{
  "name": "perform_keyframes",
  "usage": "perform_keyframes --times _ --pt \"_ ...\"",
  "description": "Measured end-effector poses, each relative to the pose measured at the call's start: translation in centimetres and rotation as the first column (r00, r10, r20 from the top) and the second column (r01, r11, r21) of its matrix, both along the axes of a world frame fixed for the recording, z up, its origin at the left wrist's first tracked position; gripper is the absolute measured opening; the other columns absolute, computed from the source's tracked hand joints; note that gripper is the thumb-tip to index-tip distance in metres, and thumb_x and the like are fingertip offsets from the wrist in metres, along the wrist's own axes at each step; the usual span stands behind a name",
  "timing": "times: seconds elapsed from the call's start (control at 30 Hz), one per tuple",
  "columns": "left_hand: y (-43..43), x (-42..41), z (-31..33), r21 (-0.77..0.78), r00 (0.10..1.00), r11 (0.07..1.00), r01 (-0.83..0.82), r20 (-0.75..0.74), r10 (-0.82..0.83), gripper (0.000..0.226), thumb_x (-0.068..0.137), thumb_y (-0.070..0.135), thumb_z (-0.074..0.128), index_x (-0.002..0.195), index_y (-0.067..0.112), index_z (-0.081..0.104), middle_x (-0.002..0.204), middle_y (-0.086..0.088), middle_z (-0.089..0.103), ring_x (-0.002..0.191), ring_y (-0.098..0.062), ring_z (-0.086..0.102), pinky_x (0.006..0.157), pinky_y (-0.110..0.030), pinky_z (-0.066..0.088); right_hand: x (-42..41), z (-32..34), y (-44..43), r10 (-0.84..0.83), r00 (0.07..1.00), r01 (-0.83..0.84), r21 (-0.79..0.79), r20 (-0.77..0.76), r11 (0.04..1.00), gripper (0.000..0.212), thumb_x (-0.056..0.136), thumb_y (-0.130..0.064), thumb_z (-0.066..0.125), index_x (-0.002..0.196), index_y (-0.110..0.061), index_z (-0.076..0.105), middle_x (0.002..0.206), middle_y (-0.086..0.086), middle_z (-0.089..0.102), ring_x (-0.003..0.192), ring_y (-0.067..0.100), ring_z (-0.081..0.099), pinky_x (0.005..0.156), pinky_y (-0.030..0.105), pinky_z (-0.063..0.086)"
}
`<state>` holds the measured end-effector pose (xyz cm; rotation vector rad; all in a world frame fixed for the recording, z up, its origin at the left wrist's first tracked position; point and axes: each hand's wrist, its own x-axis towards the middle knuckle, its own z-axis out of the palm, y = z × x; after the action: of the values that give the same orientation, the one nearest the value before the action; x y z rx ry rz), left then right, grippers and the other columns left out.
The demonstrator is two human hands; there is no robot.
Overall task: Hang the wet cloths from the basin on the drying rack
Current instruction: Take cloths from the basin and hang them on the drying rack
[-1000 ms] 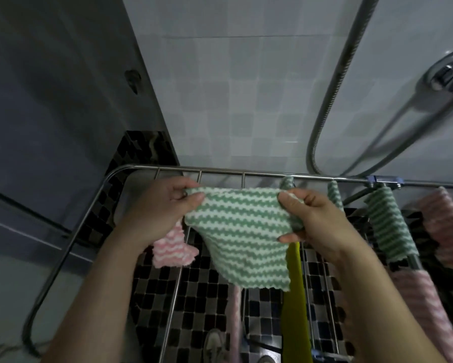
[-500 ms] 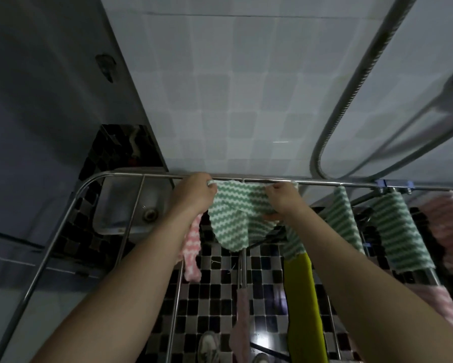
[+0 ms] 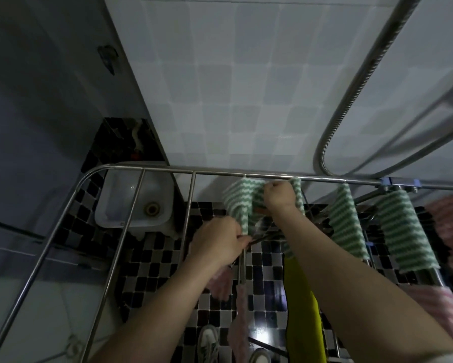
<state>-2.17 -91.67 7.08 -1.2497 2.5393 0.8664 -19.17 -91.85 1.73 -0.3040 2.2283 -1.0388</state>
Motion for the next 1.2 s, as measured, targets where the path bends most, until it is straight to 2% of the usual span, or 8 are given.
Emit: perform_keyframes --times 0.13,0.23,0.3,0.5,0.67,0.93,1.1,1.2 --pt "-0.4 1.2 0.5 0.055 0.993 0.995 0.084 0.084 -0.088 0.041 0.085 0.04 0.067 0.053 0.018 0.055 0.048 0.006 0.05 0.048 -0.012 0.051 0.049 -0.023 0.036 -0.1 0.3 -0.1 -0.074 0.997 0.075 -0.04 0.014 0.996 0.036 0.099 -0.02 0.045 0.066 -0.009 0.055 0.077 0.017 0.062 0.084 0.037 0.064 0.077 0.045 0.056" --pt "-0.6 2.1 1.1 0.078 0.987 0.992 0.099 0.123 -0.108 0.03 0.083 0.042 0.069 0.068 0.016 0.07 0.055 0.005 0.062 0.056 -0.011 0.06 0.054 -0.024 0.044 -0.2 0.3 -0.1 -0.098 0.994 0.101 -0.056 0.052 0.993 0.029 0.098 -0.02 0.05 0.075 -0.006 0.061 0.086 0.017 0.065 0.086 0.039 0.066 0.078 0.051 0.058" --pt "-0.4 2.4 1.5 0.089 0.984 0.991 0.095 0.141 -0.107 0.035 0.085 0.046 0.065 0.071 0.014 0.071 0.039 0.009 0.056 0.049 -0.009 0.058 0.065 -0.028 0.053 0.1 0.3 -0.3 -0.046 0.998 0.048 -0.051 0.043 0.998 0.022 0.093 -0.023 0.056 0.082 -0.008 0.066 0.089 0.015 0.069 0.085 0.037 0.067 0.077 0.049 0.058" --pt "1.2 2.0 0.9 -0.028 1.0 1.0 -0.001 0.022 0.001 0.045 0.09 0.055 0.053 0.061 0.02 0.056 0.043 0.007 0.047 0.047 -0.011 0.054 0.052 -0.028 0.047 1.1 1.9 0.7 0.226 0.926 -0.206 0.098 -0.302 0.974 0.029 0.089 -0.031 0.062 0.103 -0.006 0.066 0.092 0.011 0.064 0.078 0.025 0.06 0.064 0.028 0.043" --pt "1.7 1.5 -0.6 0.041 0.995 0.998 -0.055 -0.077 0.058 0.043 0.089 0.046 0.061 0.054 0.022 0.053 0.045 0.006 0.05 0.041 -0.008 0.048 0.047 -0.024 0.032 2.1 2.7 0.9 0.326 0.927 -0.308 0.122 -0.186 0.944 0.046 0.086 -0.041 0.066 0.078 0.004 0.071 0.068 0.015 0.07 0.062 0.03 0.066 0.061 0.036 0.054" --pt "1.7 2.3 -0.3 0.032 0.986 0.996 -0.085 -0.138 0.089 0.028 0.09 0.046 0.058 0.085 0.022 0.072 0.047 0.008 0.055 0.055 -0.01 0.063 0.066 -0.032 0.056 3.2 2.7 1.6 0.248 0.946 -0.252 0.007 -0.208 0.968 0.037 0.09 -0.031 0.066 0.061 -0.007 0.065 0.061 0.011 0.07 0.058 0.026 0.07 0.064 0.045 0.06" --pt "3.4 4.1 -0.1 0.141 0.997 0.99 0.028 0.062 -0.037 0.045 0.083 0.057 0.063 0.061 0.018 0.066 0.035 0.007 0.048 0.042 -0.009 0.055 0.059 -0.028 0.053 3.5 3.6 2.9 0.192 0.962 -0.209 -0.071 -0.192 0.975 0.031 0.091 -0.034 0.063 0.077 -0.006 0.067 0.066 0.01 0.069 0.061 0.027 0.071 0.068 0.048 0.06" --pt "4.4 4.8 -0.9 0.255 0.999 0.967 0.02 0.025 -0.027 0.045 0.079 0.053 0.07 0.049 0.022 0.059 0.038 0.01 0.045 0.039 -0.005 0.043 0.047 -0.022 0.033 4.0 5.2 5.2 0.422 0.878 -0.422 0.05 -0.228 0.905 0.022 0.091 -0.029 0.064 0.075 -0.014 0.068 0.064 0.005 0.068 0.058 0.021 0.066 0.066 0.038 0.059"
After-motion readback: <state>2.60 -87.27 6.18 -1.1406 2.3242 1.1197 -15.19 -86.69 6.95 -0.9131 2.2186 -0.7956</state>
